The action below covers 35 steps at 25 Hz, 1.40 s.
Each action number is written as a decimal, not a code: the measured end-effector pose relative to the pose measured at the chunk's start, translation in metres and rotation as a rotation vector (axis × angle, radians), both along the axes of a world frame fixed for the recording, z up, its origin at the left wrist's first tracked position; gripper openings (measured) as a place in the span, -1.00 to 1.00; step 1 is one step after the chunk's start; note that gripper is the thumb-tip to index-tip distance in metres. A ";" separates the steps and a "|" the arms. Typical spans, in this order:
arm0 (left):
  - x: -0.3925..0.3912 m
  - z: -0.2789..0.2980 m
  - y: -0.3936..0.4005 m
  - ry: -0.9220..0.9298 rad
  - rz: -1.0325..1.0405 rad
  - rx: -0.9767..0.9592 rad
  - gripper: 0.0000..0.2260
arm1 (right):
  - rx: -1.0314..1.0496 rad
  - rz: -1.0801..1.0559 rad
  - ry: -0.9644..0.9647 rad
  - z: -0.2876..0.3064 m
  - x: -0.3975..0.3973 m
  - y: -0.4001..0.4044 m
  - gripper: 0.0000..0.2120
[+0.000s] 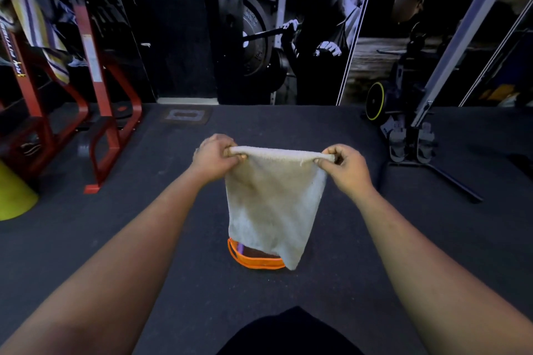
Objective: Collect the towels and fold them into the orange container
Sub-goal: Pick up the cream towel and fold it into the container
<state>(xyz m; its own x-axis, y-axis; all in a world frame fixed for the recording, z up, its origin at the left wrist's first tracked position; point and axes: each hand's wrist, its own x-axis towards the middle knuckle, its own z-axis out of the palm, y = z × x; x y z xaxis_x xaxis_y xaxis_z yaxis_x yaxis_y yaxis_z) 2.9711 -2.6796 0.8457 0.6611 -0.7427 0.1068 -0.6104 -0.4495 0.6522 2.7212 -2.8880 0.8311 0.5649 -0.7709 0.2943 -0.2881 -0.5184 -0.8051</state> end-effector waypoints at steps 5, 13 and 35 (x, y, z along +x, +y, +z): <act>-0.008 0.035 0.006 0.597 -0.144 -0.519 -0.76 | 0.483 0.313 -0.186 -0.012 0.002 0.006 -0.41; -0.003 -0.054 0.053 0.900 -0.124 -0.298 -0.43 | 0.765 0.261 -0.294 -0.020 0.054 0.045 -0.85; 0.111 -0.167 -0.022 0.657 0.106 -0.121 -0.44 | 0.742 -0.062 -0.001 -0.160 0.106 0.008 -0.43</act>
<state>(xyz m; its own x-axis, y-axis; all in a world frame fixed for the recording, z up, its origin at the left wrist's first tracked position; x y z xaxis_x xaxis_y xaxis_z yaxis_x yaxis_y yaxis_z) 3.0816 -2.7013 0.6790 0.6858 -0.6783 -0.2638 -0.0268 -0.3857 0.9222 2.8276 -2.8798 0.6706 0.5136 -0.7979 -0.3156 -0.2983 0.1788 -0.9376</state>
